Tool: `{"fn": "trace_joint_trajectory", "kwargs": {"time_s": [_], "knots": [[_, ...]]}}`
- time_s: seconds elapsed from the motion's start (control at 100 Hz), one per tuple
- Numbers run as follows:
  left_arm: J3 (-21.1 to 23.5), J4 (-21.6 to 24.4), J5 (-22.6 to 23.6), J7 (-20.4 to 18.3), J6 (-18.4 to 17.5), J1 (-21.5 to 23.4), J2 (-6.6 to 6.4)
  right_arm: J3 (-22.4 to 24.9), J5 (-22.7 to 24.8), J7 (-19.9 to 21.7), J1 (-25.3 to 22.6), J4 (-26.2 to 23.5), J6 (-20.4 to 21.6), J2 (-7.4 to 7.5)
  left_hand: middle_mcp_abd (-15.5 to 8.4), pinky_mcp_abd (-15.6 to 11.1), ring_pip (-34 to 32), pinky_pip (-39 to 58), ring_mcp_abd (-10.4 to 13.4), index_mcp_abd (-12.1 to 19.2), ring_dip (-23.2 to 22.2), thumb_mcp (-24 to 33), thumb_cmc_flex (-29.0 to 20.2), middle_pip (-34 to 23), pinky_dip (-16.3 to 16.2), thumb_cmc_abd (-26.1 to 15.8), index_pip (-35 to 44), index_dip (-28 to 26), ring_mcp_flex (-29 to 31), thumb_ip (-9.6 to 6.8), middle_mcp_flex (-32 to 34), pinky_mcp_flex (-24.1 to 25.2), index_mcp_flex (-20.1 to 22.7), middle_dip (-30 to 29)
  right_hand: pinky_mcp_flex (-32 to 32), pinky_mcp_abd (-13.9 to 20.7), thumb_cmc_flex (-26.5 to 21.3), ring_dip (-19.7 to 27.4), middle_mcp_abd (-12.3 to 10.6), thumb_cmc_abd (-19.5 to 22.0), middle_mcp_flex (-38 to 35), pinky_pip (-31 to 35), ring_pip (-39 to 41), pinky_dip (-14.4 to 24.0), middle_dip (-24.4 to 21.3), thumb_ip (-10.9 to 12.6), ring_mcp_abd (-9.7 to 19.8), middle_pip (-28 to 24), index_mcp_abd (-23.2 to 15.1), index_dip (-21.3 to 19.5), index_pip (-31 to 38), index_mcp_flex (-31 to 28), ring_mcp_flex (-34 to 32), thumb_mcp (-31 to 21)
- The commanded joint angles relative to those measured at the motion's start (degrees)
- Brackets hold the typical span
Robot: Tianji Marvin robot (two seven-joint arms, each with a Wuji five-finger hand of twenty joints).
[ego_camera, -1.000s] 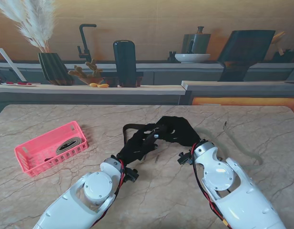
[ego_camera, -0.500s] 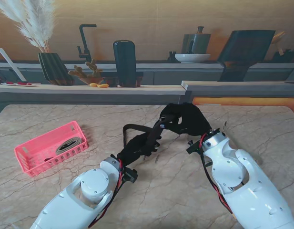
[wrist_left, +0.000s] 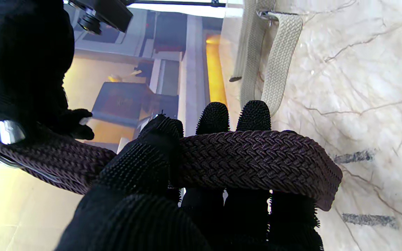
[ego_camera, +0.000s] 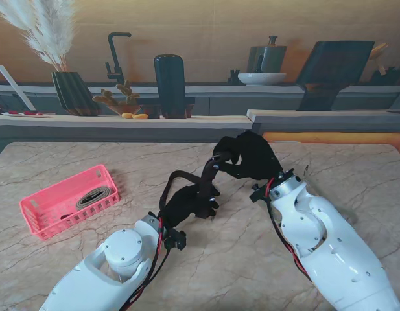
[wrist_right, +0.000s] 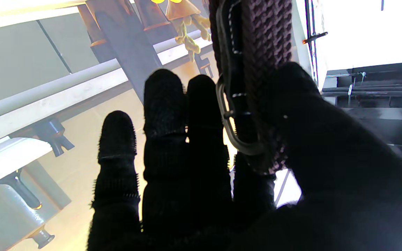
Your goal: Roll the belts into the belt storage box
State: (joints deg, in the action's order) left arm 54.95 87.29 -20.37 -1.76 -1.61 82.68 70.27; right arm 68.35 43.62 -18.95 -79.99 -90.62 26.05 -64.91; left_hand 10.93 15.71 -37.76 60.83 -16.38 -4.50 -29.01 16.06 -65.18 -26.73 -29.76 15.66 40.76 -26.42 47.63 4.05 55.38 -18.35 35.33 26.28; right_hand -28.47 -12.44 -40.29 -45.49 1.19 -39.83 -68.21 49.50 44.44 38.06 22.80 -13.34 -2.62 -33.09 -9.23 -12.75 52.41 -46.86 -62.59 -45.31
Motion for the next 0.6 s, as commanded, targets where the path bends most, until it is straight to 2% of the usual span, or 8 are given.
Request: {"fn": "trace_joint_trajectory", "kwargs": {"time_s": [0.0, 0.19, 0.29, 0.34, 0.36, 0.4, 0.47, 0.59], "knots": [[-0.08, 1.43, -0.25, 1.28, 0.7, 1.48, 0.79, -1.37, 0.13, -0.48, 0.59, 1.46, 0.29, -0.57, 0.32, 1.2, -1.75, 3.16, -0.66, 0.96, -0.86, -1.24, -2.35, -1.33, -1.5, -1.58, 3.0, -0.43, 1.79, 0.1, 2.17, -1.06, 2.15, -0.92, 0.35, 1.6, -2.3, 0.52, -2.12, 5.07, -1.37, 1.37, -1.08, -0.9, 0.5, 0.4, 2.06, -1.24, -8.33, -0.99, 7.53, -2.13, -0.11, -3.36], [0.47, 3.11, -3.83, 4.85, 2.09, 2.97, 1.89, -4.92, 1.2, -2.26, 2.2, 5.14, 0.59, -0.75, -0.45, 0.9, -2.1, 3.43, -0.16, 1.05, 0.05, -1.06, -1.63, -0.02, -1.66, -1.9, 2.68, 1.18, 0.79, 0.38, 1.27, -0.49, 1.28, -3.76, 0.57, 1.59, -2.08, 0.57, -2.32, 5.33, -1.12, 1.41, -1.14, -1.24, 0.28, 0.74, 2.25, -1.51, -8.41, -0.79, 7.75, -1.74, 0.02, -3.16], [0.9, 3.66, -6.23, 5.86, 2.23, 3.58, 2.3, -6.68, 0.66, -2.21, 2.94, 7.07, 0.61, -0.88, -1.86, 0.11, 0.63, 1.24, 0.61, 2.06, 1.55, -2.55, -0.15, 2.49, -0.79, -2.08, 0.23, 2.36, -2.64, -0.02, -2.96, 1.32, -1.82, -6.41, 0.8, 1.48, -2.09, 0.62, -2.27, 5.33, -1.08, 1.38, -1.16, -1.46, 0.07, 0.97, 2.26, -1.68, -8.27, -0.64, 7.85, -1.64, 0.11, -3.13], [1.07, 3.77, -7.47, 6.26, 1.74, 3.84, 2.48, -7.45, 0.45, -2.11, 3.27, 7.95, 0.64, -0.9, -2.5, -0.16, 3.57, -0.7, 1.51, 1.6, 2.41, 3.01, 9.44, 4.04, -0.02, 1.48, -4.87, 1.52, -5.32, 0.14, -6.66, 2.19, -3.94, -7.84, 0.95, 1.42, -2.06, 0.66, -2.24, 5.34, -1.07, 1.34, -1.24, -1.56, -0.01, 1.03, 2.19, -1.76, -8.27, -0.59, 7.91, -1.65, 0.32, -3.08], [1.17, 3.8, -8.03, 6.21, 1.48, 3.95, 2.5, -7.74, 0.45, -2.11, 3.39, 8.28, 0.65, -0.9, -2.78, -0.15, 4.91, -1.68, 1.75, 0.88, 2.69, 7.4, 16.17, 4.83, 0.41, 2.34, -7.16, 1.65, -6.65, -0.77, -8.52, 2.67, -5.33, -8.2, 0.99, 1.38, -2.06, 0.68, -2.24, 5.34, -1.07, 1.33, -1.27, -1.59, -0.04, 1.05, 2.19, -1.78, -8.27, -0.57, 7.92, -1.65, 0.38, -3.08], [1.33, 3.68, -9.2, 5.73, 0.44, 4.08, 2.46, -8.25, 0.43, -2.02, 3.62, 8.92, 0.73, -0.89, -2.98, 0.71, 8.47, -4.53, 2.24, 0.72, 3.79, 9.0, 22.16, 6.88, 1.65, 6.0, -10.11, 2.55, -9.84, -0.76, -12.82, 3.89, -8.79, -9.01, 1.05, 1.27, -2.05, 0.72, -2.27, 5.35, -1.08, 1.33, -1.32, -1.64, -0.11, 1.1, 2.22, -1.82, -8.33, -0.5, 7.89, -1.57, 0.5, -3.07], [1.64, 3.24, -10.48, 3.85, -1.33, 4.12, 2.16, -9.02, 0.0, -1.61, 3.85, 9.82, 0.88, -0.9, -3.29, 0.74, 12.99, -8.07, 4.04, 0.59, 4.7, 10.82, 29.38, 8.57, 3.24, 10.7, -13.03, 3.19, -13.2, -0.17, -17.77, 5.33, -13.88, -9.54, 1.23, 1.16, -1.99, 0.82, -2.32, 5.31, -1.06, 1.32, -1.47, -1.77, -0.26, 1.22, 2.27, -1.89, -8.33, -0.44, 7.94, -1.52, 0.72, -3.02], [1.63, 2.55, -10.95, 3.29, -4.05, 3.97, 2.11, -10.07, -0.66, -0.97, 4.0, 10.94, 1.19, -0.91, -3.21, 0.92, 17.19, -12.07, 5.46, 0.86, 5.79, 13.42, 35.95, 9.71, 5.12, 14.0, -15.77, 4.17, -15.82, 0.78, -22.29, 6.48, -19.84, -9.78, 1.55, 1.0, -1.86, 1.06, -2.34, 5.3, -0.99, 1.26, -1.82, -1.99, -0.49, 1.37, 2.33, -2.02, -8.16, -0.28, 7.9, -1.3, 1.13, -2.87]]}}
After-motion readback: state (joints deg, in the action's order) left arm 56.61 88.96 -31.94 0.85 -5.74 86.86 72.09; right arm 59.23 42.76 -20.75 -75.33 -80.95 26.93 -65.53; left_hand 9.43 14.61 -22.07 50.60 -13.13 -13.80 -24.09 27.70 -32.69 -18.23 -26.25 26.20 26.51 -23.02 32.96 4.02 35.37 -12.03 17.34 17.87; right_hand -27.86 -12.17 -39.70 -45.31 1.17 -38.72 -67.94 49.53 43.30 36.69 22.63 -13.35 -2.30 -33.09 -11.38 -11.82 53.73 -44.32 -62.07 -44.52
